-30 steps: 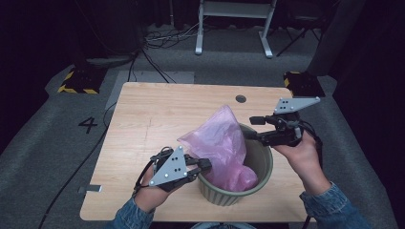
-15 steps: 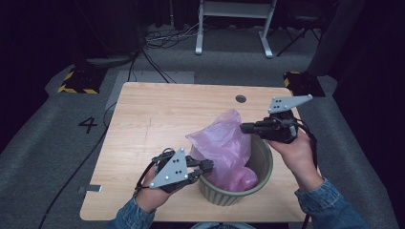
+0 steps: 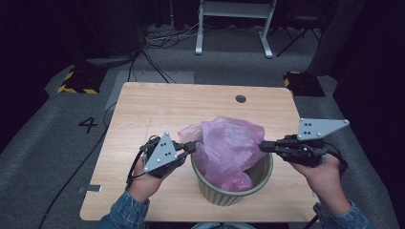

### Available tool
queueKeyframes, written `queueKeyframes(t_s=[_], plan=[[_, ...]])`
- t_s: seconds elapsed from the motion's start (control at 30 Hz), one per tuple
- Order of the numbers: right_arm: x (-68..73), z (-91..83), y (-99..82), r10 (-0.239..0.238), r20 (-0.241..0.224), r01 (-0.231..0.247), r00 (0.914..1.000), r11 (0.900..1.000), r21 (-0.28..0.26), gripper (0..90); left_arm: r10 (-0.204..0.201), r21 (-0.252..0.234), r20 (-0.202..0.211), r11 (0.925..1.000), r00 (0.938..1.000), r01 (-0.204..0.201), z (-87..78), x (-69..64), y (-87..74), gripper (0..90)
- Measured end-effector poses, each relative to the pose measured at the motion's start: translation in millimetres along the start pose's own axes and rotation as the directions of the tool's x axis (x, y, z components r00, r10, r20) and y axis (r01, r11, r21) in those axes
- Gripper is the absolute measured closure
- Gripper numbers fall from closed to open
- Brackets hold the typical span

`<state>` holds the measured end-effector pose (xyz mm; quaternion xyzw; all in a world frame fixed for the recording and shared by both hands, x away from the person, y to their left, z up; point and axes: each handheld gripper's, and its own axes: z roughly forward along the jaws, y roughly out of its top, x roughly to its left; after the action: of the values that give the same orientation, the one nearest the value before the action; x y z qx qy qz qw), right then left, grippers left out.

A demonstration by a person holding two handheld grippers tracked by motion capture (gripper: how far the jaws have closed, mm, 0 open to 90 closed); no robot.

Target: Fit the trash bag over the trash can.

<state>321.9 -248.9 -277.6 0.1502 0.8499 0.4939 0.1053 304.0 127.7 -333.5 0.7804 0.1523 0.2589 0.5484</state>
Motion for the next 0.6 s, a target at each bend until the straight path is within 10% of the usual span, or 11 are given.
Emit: queueKeyframes(t_s=[0.37,0.6], plan=[[5.4,-13.1,-12.7,0.006,0.023,-0.007,0.9997,1.0,0.007,89.8,-0.045,0.0,-0.126,0.999,0.9911,0.045,2.3,11.4,6.5,63.7],[14.9,-6.9,-11.4,-0.028,0.021,0.028,0.9994,0.9995,0.017,89.6,-0.049,-0.073,-0.09,0.9965,0.9948,0.043,-3.5,9.7,31.0,60.6]])
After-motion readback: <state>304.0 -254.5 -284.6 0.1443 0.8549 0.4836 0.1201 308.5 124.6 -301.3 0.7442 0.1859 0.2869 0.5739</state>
